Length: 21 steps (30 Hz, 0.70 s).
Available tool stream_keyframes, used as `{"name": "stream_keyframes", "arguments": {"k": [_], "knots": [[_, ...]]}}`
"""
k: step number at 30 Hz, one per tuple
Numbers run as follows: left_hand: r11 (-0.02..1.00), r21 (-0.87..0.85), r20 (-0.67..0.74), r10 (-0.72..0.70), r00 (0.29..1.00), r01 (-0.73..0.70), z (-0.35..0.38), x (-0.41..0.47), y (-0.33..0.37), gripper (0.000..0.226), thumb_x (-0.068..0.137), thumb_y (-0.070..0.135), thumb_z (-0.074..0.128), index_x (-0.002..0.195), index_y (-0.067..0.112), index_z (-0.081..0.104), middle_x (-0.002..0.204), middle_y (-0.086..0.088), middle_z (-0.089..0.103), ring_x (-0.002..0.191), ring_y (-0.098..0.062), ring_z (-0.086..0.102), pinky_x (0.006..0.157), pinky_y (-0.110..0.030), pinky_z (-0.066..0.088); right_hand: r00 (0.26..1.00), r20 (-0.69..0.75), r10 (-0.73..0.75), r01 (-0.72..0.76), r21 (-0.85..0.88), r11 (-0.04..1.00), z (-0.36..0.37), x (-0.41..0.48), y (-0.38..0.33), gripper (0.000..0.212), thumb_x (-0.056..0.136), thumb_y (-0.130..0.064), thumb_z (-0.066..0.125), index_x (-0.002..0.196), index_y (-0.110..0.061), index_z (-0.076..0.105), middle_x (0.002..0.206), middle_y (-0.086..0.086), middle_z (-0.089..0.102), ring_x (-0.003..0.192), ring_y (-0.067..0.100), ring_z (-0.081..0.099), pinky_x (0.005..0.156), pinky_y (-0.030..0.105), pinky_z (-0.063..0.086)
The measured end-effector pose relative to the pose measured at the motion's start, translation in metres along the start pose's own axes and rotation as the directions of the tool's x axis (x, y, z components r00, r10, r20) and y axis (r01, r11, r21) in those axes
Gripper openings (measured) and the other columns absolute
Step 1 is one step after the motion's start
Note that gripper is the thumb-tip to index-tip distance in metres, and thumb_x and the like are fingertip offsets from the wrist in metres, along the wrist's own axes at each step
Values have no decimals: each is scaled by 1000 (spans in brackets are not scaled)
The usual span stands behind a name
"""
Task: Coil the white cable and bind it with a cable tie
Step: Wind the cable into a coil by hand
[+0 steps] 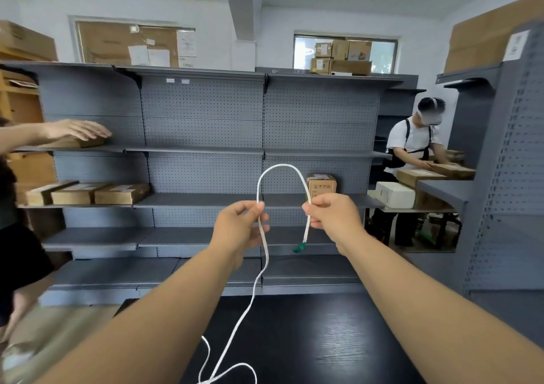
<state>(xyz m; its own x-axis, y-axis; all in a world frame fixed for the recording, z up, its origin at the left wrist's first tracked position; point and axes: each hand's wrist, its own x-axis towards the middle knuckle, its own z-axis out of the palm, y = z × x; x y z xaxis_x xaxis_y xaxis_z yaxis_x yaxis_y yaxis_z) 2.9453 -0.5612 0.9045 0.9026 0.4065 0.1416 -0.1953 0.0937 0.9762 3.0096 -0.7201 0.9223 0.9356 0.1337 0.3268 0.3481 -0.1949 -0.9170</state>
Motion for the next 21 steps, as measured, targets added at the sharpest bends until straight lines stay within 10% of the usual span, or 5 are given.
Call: {"name": "stream_keyframes", "arguments": {"k": [12,21], "knots": [[940,-305,98,-131,987,155,18,-5,-8,12,93,-7,45,100,-3,54,80,-12,58,71,-18,59,64,-28,59,982,-69,176,-157,219,963,6,2,11,12,83,-9,70,92,-1,66,71,5,61,61,11,57,62,22,54],[983,-140,48,-112,992,118,12,-6,-17,12,97,18,47,87,14,51,81,-5,69,70,-20,66,66,-33,55,960,-76,271,-230,340,912,15,1,12,10,84,-8,69,77,-7,62,72,5,60,63,11,57,62,21,53]]}}
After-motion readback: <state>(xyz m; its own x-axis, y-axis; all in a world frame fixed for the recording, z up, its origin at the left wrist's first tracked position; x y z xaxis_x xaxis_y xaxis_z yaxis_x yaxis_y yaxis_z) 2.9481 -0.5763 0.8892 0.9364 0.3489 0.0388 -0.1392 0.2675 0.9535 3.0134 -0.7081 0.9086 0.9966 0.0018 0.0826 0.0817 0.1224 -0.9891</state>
